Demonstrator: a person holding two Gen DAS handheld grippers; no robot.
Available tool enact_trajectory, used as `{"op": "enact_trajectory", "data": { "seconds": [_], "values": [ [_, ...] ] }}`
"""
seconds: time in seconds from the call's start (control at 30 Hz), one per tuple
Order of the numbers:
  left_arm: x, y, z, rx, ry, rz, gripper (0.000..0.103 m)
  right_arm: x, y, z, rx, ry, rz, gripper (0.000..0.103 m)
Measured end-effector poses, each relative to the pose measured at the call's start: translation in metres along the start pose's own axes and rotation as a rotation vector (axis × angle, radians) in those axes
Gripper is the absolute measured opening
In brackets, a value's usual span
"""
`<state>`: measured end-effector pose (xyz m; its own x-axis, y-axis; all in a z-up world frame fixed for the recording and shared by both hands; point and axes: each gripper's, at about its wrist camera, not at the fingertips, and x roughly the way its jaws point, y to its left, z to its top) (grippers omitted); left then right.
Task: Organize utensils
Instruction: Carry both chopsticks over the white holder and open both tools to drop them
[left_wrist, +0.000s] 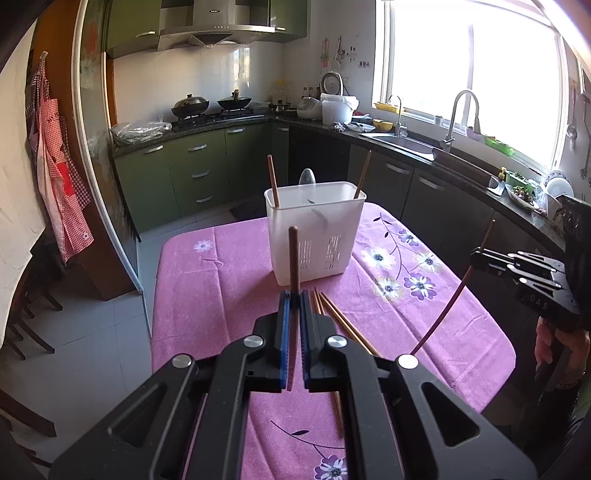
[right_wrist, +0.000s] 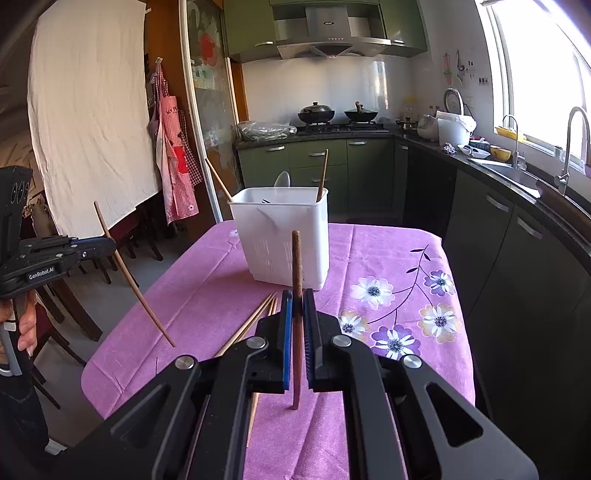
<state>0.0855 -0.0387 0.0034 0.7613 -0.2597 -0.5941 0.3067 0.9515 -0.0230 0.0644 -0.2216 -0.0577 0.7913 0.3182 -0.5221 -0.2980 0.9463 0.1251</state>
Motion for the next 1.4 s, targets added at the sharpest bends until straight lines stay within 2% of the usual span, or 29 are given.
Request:
{"op": "enact_trajectory", "data": {
  "seconds": [0.17, 0.33, 0.57, 0.7, 0.93, 1.17, 1.23, 1.3, 1.33, 1.4],
  "values": [
    [-0.008, -0.008, 0.040, 0.030, -0.046, -0.041, 0.005, -0.001, -0.003, -0.001, 0.002, -0.002, 0.003, 0.007],
    [-0.020, -0.016, 0.098, 0.051, -0.143, -0.065, 0.005, -0.002, -0.007, -0.002, 0.018, -0.010, 0.009, 0.007],
    [-0.009, -0.029, 0.167, 0.066, -0.268, -0.004, 0.005, -0.003, -0.013, -0.005, 0.040, -0.015, 0.027, 0.007],
    [0.016, -0.033, 0.189, 0.072, -0.276, 0.040, 0.005, -0.003, -0.015, -0.008, 0.054, -0.016, 0.036, 0.007],
    [0.079, -0.018, 0.188, 0.034, -0.184, 0.069, 0.005, -0.001, -0.021, -0.006, 0.075, -0.010, 0.045, 0.007],
    [0.122, -0.001, 0.161, 0.007, -0.082, 0.070, 0.006, -0.002, -0.019, 0.023, 0.057, -0.038, 0.073, 0.007],
    [0.122, 0.001, 0.154, 0.005, -0.081, 0.071, 0.014, -0.004, -0.019, 0.039, 0.057, -0.064, 0.076, 0.007],
    [0.115, 0.004, 0.148, -0.006, -0.098, 0.059, 0.031, -0.006, -0.020, 0.060, 0.061, -0.099, 0.080, 0.007],
    [0.108, 0.006, 0.146, -0.011, -0.112, 0.052, 0.035, -0.007, -0.021, 0.070, 0.066, -0.118, 0.084, 0.007],
    [0.091, 0.006, 0.139, -0.012, -0.145, 0.052, 0.050, -0.011, -0.021, 0.096, 0.072, -0.173, 0.091, 0.007]
  ]
}}
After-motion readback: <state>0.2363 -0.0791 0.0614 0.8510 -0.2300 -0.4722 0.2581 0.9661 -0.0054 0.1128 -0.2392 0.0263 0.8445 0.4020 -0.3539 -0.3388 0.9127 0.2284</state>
